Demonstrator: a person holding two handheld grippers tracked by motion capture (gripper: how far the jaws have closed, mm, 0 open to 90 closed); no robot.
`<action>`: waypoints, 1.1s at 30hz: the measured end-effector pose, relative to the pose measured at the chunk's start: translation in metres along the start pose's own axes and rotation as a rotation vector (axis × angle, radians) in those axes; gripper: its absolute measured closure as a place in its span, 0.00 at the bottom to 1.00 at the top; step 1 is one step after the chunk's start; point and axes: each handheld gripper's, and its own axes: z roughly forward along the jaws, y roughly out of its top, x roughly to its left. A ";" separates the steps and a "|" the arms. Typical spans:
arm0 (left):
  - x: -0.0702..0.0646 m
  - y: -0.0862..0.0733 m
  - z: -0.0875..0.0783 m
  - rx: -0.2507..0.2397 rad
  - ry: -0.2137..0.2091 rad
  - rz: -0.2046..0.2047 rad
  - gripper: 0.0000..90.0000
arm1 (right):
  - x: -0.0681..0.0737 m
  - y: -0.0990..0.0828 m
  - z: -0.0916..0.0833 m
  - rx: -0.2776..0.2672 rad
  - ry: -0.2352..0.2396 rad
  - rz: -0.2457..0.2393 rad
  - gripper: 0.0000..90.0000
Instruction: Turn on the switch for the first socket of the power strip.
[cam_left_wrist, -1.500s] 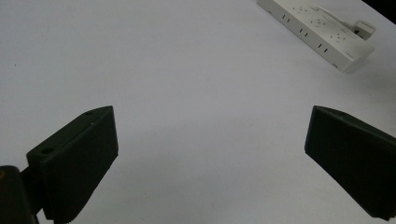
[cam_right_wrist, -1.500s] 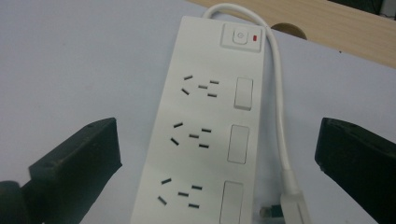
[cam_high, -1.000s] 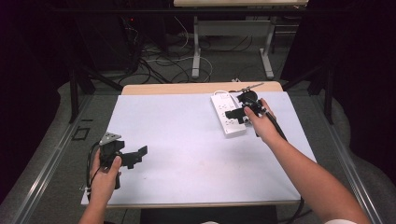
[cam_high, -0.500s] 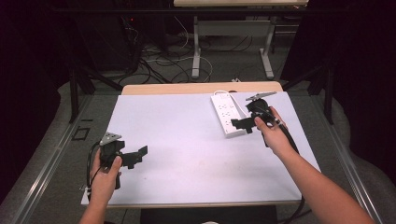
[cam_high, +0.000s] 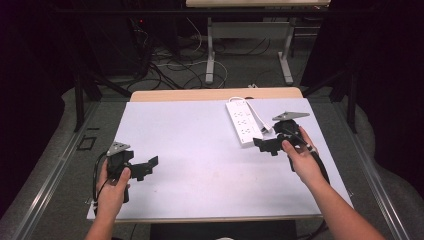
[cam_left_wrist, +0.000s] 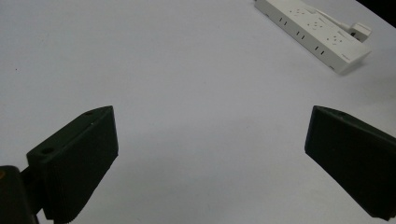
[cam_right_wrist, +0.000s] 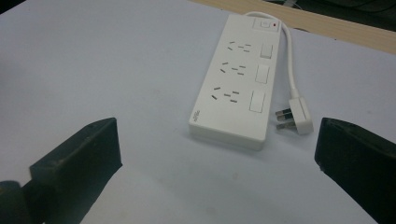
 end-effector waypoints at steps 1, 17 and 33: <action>0.000 0.000 0.000 -0.001 0.001 -0.001 0.03 | 0.000 -0.003 -0.003 -0.002 -0.002 0.002 0.00; -0.002 0.001 -0.001 -0.004 0.000 0.005 0.03 | -0.025 -0.051 -0.041 -0.052 -0.059 0.109 0.00; -0.003 0.000 0.000 -0.004 0.002 0.005 0.03 | -0.053 -0.090 -0.053 -0.079 -0.122 0.193 0.01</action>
